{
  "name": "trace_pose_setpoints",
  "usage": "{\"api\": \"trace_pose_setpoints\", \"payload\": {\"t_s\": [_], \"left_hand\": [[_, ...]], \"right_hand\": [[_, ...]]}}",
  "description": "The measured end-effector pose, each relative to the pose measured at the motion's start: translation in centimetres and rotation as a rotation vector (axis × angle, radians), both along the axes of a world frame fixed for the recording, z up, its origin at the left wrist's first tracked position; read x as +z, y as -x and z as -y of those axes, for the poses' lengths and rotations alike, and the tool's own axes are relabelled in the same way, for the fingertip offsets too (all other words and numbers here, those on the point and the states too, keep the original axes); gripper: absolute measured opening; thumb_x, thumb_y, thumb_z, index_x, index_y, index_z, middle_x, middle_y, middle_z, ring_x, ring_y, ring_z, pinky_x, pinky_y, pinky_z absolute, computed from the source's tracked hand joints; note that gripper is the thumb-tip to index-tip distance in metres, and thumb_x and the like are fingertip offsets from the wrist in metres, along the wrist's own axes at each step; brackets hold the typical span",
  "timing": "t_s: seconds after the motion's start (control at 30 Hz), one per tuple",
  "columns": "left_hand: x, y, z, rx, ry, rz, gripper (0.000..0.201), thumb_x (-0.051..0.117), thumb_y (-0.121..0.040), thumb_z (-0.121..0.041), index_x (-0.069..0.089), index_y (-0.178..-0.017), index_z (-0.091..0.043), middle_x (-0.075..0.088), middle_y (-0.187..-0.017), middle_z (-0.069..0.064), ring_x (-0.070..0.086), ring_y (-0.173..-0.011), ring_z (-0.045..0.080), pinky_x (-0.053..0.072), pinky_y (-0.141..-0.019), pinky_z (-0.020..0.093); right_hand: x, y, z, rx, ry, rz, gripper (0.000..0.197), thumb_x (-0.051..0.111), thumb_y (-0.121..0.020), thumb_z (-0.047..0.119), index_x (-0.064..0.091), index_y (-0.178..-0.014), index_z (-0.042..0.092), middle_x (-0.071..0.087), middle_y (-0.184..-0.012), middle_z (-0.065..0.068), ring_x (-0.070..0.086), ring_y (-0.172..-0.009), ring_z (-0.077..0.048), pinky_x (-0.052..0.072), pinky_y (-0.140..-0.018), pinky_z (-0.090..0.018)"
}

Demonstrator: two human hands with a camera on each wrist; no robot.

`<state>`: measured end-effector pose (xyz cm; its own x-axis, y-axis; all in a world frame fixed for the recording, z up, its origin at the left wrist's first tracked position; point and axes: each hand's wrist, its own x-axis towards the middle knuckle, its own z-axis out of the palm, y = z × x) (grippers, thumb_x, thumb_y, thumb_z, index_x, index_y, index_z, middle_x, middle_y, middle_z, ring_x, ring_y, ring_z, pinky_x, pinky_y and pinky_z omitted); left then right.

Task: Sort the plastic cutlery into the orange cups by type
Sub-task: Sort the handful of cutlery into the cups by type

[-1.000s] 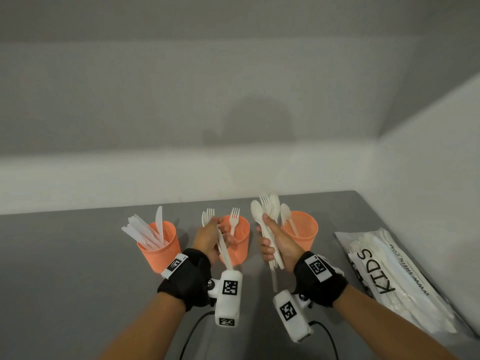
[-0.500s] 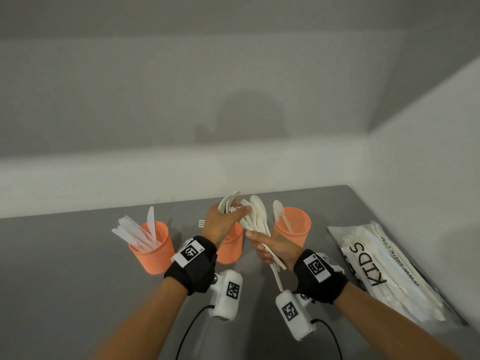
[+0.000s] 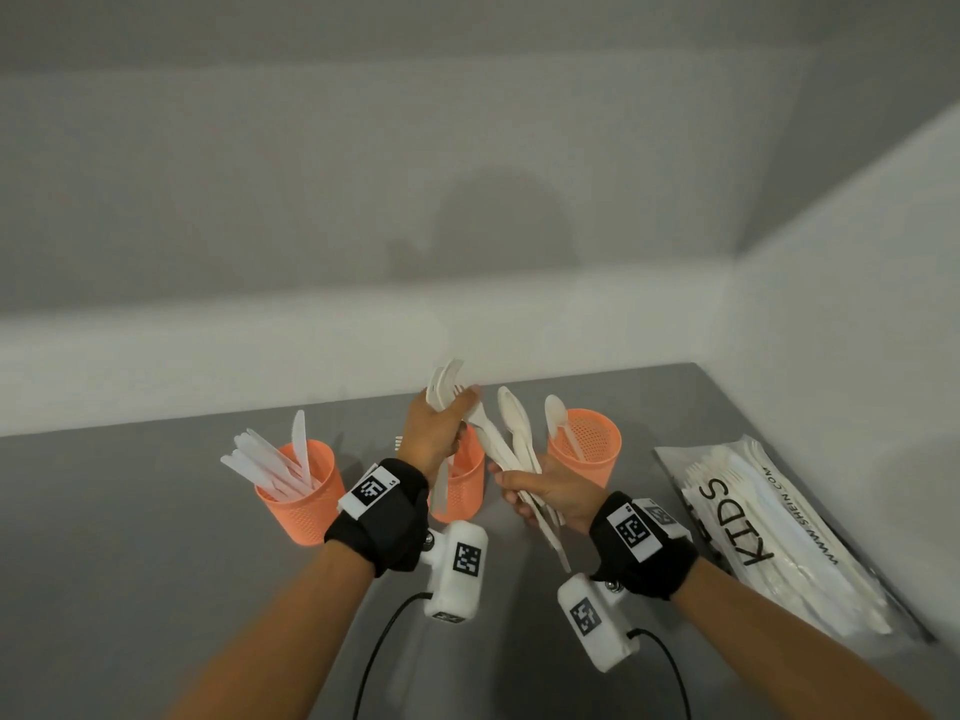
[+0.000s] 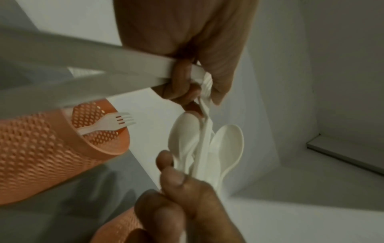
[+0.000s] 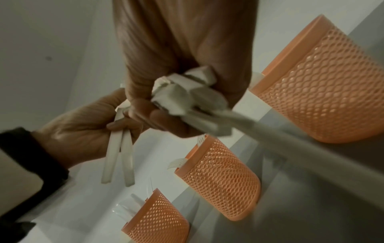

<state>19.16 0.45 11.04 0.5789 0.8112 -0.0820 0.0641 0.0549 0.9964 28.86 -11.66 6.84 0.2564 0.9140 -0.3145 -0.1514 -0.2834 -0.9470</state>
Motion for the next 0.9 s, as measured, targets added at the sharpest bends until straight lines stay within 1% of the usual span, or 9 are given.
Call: {"api": "trace_pose_setpoints", "payload": {"t_s": [0.13,0.23,0.37,0.43,0.47,0.53,0.63,0.8,0.9], "left_hand": [[0.2,-0.3,0.2,-0.072,0.032,-0.014,0.019,0.062,-0.086,-0.012,0.053,-0.070,-0.008,0.039,-0.035,-0.011,0.031,-0.030,0.002,0.027,-0.034,0.013],[1.2,-0.5,-0.4,0.008,0.038,0.077,0.021,0.054,-0.092,-0.018,0.061,-0.074,-0.009,0.038,-0.038,-0.011,0.031,-0.033,0.002,0.029,-0.037,0.013],[3.0,-0.3,-2.5,0.165,0.190,0.268,0.027,0.043,-0.098,-0.028,0.051,-0.076,-0.015,0.064,-0.053,-0.004,0.058,-0.051,0.009,0.050,-0.055,0.022],[3.5,-0.1,-3.5,0.219,0.282,0.409,0.026,0.042,-0.098,-0.027,0.046,-0.077,-0.013,0.061,-0.046,-0.004,0.061,-0.046,0.011,0.056,-0.055,0.024],[3.6,0.0,-3.9,0.261,0.299,0.462,0.026,0.043,-0.098,-0.026,0.044,-0.076,-0.013,0.054,-0.040,-0.006,0.056,-0.039,0.010,0.055,-0.050,0.022],[3.5,-0.1,-4.4,0.368,0.257,0.468,0.031,0.049,-0.095,-0.029,0.042,-0.069,-0.015,0.038,-0.034,-0.010,0.038,-0.030,0.005,0.040,-0.037,0.016],[3.2,-0.4,-4.7,0.488,0.162,0.428,0.042,0.053,-0.092,-0.035,0.037,-0.057,-0.018,0.032,-0.032,-0.011,0.027,-0.030,0.005,0.023,-0.036,0.015],[2.1,-1.7,-4.7,0.484,0.001,0.377,0.050,0.049,-0.093,-0.038,0.035,-0.050,-0.017,0.032,-0.031,-0.009,0.029,-0.029,0.007,0.025,-0.037,0.013],[0.1,-2.6,-4.3,0.441,-0.069,0.305,0.050,0.047,-0.094,-0.039,0.037,-0.052,-0.013,0.034,-0.031,-0.006,0.032,-0.029,0.008,0.030,-0.036,0.016]], "right_hand": [[-0.5,0.0,0.0,-0.006,-0.014,0.046,0.007,0.056,-0.090,0.011,0.057,-0.096,0.015,0.050,-0.049,0.009,0.043,-0.040,-0.003,0.036,-0.042,-0.015],[-0.2,-0.5,0.2,-0.052,-0.033,0.085,0.008,0.054,-0.090,0.008,0.055,-0.093,0.016,0.042,-0.043,0.011,0.036,-0.036,-0.002,0.032,-0.039,-0.014],[0.4,-2.2,0.5,-0.207,-0.050,0.158,0.019,0.060,-0.088,0.012,0.048,-0.074,0.015,0.036,-0.037,0.010,0.029,-0.030,-0.003,0.027,-0.033,-0.014],[0.8,-3.3,0.6,-0.346,-0.074,0.130,0.031,0.063,-0.087,0.016,0.041,-0.065,0.016,0.032,-0.035,0.010,0.025,-0.028,-0.004,0.024,-0.031,-0.015],[1.1,-3.8,0.5,-0.405,-0.105,0.105,0.034,0.062,-0.088,0.017,0.039,-0.063,0.016,0.032,-0.035,0.010,0.025,-0.028,-0.005,0.024,-0.031,-0.016],[2.0,-4.8,0.3,-0.530,-0.194,0.048,0.036,0.060,-0.088,0.016,0.038,-0.059,0.016,0.032,-0.034,0.009,0.026,-0.028,-0.006,0.025,-0.033,-0.016],[3.3,-5.9,-0.4,-0.725,-0.303,0.021,0.037,0.058,-0.088,0.010,0.036,-0.058,0.014,0.030,-0.032,0.009,0.026,-0.027,-0.006,0.026,-0.033,-0.015],[3.3,-6.8,-2.0,-0.951,-0.371,0.125,0.041,0.060,-0.087,0.016,0.038,-0.053,0.013,0.035,-0.032,0.008,0.033,-0.030,-0.008,0.034,-0.039,-0.019],[1.9,-7.0,-3.1,-1.015,-0.339,0.167,0.037,0.063,-0.086,0.024,0.043,-0.056,0.015,0.041,-0.043,0.002,0.040,-0.038,-0.011,0.039,-0.047,-0.025]]}}
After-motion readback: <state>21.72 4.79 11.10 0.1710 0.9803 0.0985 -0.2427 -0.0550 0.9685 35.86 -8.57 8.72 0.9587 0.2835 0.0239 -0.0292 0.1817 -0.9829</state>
